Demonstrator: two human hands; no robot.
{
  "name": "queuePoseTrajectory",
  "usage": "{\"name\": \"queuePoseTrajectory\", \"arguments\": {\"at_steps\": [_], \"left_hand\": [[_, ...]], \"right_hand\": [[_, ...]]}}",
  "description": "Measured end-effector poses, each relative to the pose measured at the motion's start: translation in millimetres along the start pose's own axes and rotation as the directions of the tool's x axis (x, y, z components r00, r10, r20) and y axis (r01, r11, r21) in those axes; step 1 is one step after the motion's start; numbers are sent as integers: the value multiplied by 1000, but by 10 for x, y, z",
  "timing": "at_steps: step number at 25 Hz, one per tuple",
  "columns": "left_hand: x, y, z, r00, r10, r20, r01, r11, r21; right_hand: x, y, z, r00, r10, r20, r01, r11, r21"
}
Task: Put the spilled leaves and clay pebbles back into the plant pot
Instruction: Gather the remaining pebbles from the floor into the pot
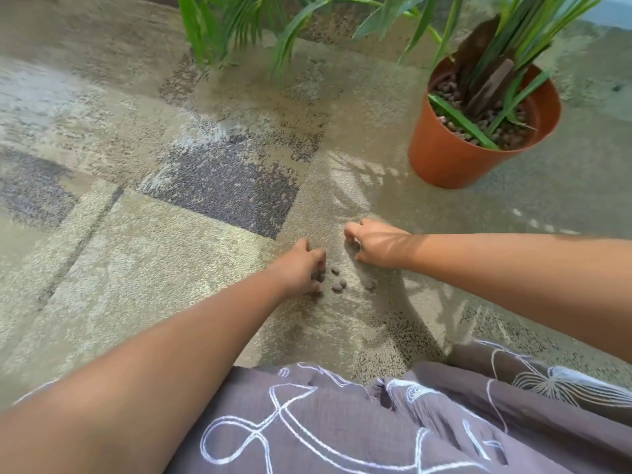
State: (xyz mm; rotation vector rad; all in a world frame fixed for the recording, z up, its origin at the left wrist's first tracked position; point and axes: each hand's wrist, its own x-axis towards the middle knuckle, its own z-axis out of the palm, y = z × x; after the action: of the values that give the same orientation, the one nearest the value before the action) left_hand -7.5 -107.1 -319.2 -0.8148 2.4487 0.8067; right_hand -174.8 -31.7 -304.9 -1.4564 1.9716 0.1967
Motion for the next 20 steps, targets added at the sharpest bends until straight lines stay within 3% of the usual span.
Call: {"name": "queuePoseTrajectory", "arguments": {"at_steps": [2, 6, 11, 14, 20], "left_hand": [[-49, 25, 49, 998, 16, 60, -15, 999, -29], [-119, 99, 103, 990, 84, 112, -95, 991, 91], [-172, 159, 173, 993, 100, 69, -111, 978, 176], [-166, 147, 191, 997, 71, 26, -72, 997, 42], [-4, 243, -235, 981, -143, -134, 99, 952, -291]], "right_hand": [[-3, -21, 12, 999, -21, 32, 21, 1000, 15], [28, -71, -143, 994, -38, 98, 41, 999, -22], [-12, 11, -290, 995, -26, 97, 20, 998, 64], [-82, 133, -341, 997, -5, 82, -1, 997, 75], [-283, 273, -534, 1000, 16, -16, -15, 1000, 16]]}}
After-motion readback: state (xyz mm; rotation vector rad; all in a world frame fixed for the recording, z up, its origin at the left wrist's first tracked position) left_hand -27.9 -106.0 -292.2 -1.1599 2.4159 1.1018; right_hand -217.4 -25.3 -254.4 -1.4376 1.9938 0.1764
